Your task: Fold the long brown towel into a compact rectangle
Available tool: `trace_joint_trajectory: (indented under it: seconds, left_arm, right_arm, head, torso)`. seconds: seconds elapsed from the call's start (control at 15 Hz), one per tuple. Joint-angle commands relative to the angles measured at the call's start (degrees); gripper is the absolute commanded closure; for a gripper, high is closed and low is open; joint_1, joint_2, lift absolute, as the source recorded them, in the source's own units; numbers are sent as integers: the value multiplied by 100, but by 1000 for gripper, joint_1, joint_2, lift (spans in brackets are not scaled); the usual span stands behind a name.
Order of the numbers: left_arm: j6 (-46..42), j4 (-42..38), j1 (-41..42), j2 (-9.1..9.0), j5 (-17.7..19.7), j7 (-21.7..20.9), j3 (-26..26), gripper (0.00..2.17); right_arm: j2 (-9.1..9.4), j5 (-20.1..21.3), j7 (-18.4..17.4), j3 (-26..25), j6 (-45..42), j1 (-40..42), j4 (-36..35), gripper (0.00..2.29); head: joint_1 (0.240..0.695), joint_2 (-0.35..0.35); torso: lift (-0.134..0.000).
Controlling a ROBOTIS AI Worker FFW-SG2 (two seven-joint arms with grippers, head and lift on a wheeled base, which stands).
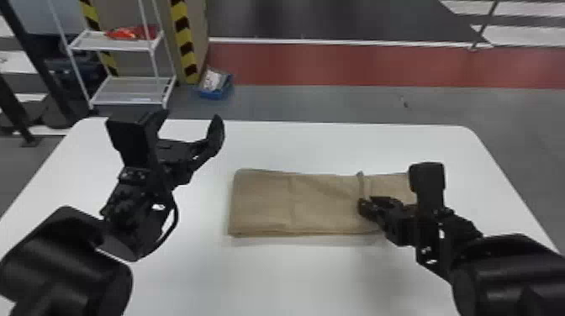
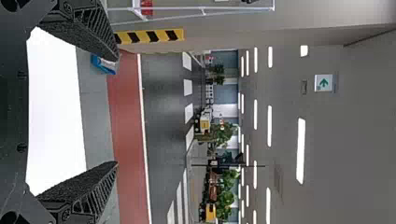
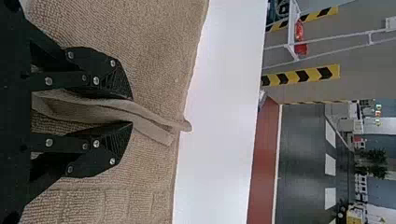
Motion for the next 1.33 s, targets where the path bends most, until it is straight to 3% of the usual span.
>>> trace_joint_trajectory:
  seconds: [0.0,0.07,0.2,0.33,0.4,0.47,0.53,0.6,0.8,0.93,1.27]
  left_arm:
    - [17,4,9,0,14,0,0,110]
    - [17,4,18,0,23,0,0,110]
    - [17,-4,44,0,49,-9,9,110]
    - [35,-31,70,9,49,-9,9,110]
    - [53,-57,79,9,49,-18,18,110]
    - [70,-66,79,9,49,-9,18,110]
    - [88,-75,79,9,49,-9,18,110]
    - [105,-83,79,9,49,-9,18,110]
    - [105,-92,97,9,49,-18,18,110]
    - [105,-101,114,0,49,-18,27,110]
    - [123,-136,158,9,49,-18,44,110]
  right_arm:
    - [-10,223,0,91,74,-11,-18,846]
    - [-10,302,0,118,92,-11,-53,846]
    - [-10,478,-18,241,215,6,-141,1143]
    - [-10,487,-70,241,215,24,-185,1139]
    - [-19,522,-114,249,215,33,-229,1126]
    - [-19,531,-132,285,197,41,-291,920]
    - [-19,583,-202,285,162,68,-308,545]
    - [-19,610,-202,302,162,68,-317,515]
    - [-28,680,-193,329,162,77,-352,525]
    - [-28,689,-167,320,215,50,-343,765]
    - [-19,636,-141,302,338,41,-343,768]
  head:
    - [695,-30]
    - [695,-30]
    - [695,-30]
    - [695,-29]
    - [695,-28]
    - [695,-29]
    - [695,-30]
    - [695,-30]
    - [695,-31]
    - [695,-31]
    - [695,-30]
  torso:
    - [-124]
    - [-124]
    - [-124]
    - [-124]
    - [-124]
    - [-124]
    - [-124]
    - [-124]
    - [-124]
    - [-124]
    - [-124]
